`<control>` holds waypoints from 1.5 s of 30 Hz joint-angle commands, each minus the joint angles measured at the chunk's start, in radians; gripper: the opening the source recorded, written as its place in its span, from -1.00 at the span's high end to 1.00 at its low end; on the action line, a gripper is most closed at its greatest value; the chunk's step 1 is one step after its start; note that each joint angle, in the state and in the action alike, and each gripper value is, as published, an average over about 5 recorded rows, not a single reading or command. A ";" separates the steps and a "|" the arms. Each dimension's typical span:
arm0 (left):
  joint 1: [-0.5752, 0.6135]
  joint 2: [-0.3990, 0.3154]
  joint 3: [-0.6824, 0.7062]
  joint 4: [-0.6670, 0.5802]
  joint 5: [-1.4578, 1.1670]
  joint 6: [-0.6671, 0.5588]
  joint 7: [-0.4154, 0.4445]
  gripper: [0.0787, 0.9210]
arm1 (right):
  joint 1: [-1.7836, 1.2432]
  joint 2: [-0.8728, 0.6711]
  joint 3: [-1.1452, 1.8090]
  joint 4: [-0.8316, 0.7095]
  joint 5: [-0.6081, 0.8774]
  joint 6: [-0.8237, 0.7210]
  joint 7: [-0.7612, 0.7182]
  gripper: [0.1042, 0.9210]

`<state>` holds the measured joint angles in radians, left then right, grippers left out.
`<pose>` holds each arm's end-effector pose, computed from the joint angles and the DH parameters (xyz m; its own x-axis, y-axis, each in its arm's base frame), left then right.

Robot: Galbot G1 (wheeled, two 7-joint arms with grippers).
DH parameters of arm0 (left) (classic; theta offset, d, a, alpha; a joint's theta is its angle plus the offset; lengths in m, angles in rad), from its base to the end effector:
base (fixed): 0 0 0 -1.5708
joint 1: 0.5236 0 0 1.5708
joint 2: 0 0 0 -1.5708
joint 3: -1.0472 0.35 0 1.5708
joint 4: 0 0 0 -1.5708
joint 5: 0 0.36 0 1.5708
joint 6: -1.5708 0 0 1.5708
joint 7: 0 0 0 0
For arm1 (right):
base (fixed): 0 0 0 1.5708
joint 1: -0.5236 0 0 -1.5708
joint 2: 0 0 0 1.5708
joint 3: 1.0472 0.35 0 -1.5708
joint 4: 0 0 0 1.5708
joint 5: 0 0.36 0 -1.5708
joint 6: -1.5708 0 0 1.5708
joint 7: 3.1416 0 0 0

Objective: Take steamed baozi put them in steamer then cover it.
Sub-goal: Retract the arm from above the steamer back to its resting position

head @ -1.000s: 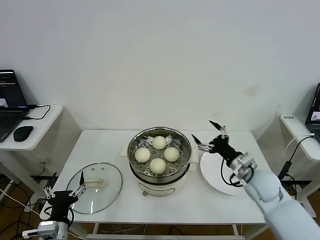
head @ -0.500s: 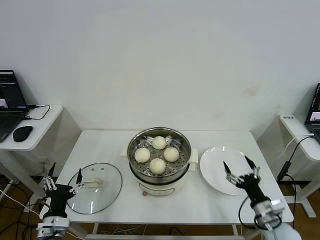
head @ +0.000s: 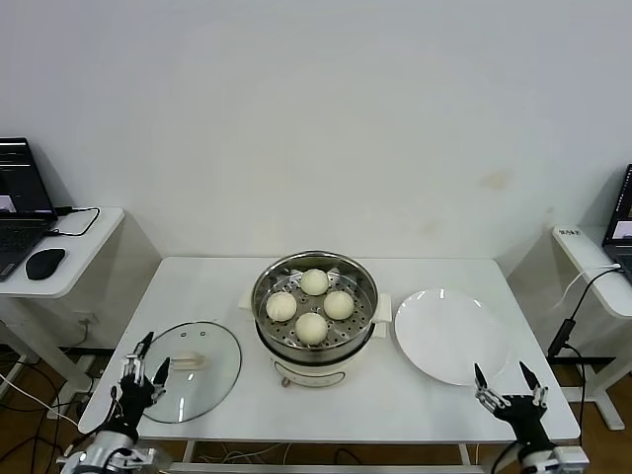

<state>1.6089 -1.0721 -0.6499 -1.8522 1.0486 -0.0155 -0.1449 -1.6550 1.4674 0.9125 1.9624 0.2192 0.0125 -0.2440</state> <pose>0.1845 0.1578 -0.3509 -0.9932 0.0402 0.1096 0.1103 0.0157 0.9938 0.1394 -0.1474 -0.3387 -0.9861 0.0700 0.1507 0.0635 0.9968 -0.0476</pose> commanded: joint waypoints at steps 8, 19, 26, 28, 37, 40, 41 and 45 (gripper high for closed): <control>-0.055 -0.009 0.067 0.101 0.259 -0.006 0.030 -0.77 | -0.049 0.054 0.032 -0.012 -0.032 0.010 0.011 -0.76; -0.217 0.010 0.128 0.235 0.234 -0.008 0.032 -0.77 | -0.060 0.066 0.031 -0.008 -0.049 0.020 0.009 -0.76; -0.280 0.017 0.151 0.305 0.224 -0.010 0.032 -0.77 | -0.069 0.074 0.031 -0.008 -0.058 0.027 0.007 -0.76; -0.291 0.017 0.152 0.316 0.222 -0.010 0.031 -0.77 | -0.070 0.075 0.031 -0.009 -0.060 0.029 0.006 -0.76; -0.352 0.014 0.162 0.363 0.214 -0.010 0.027 -0.77 | -0.067 0.078 0.023 -0.019 -0.069 0.035 0.004 -0.76; -0.373 0.009 0.170 0.386 0.213 -0.009 0.023 -0.77 | -0.067 0.078 0.021 -0.022 -0.071 0.037 0.003 -0.76; -0.378 0.007 0.171 0.393 0.213 -0.010 0.020 -0.77 | -0.068 0.077 0.021 -0.022 -0.072 0.037 0.003 -0.76; -0.387 -0.002 0.172 0.411 0.209 -0.010 0.012 -0.76 | -0.069 0.075 0.022 -0.024 -0.073 0.038 0.001 -0.76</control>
<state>1.2713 -1.0715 -0.4842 -1.4967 1.2572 -0.0261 -0.1266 -1.7223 1.5428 0.9347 1.9416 0.1487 0.0495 -0.2421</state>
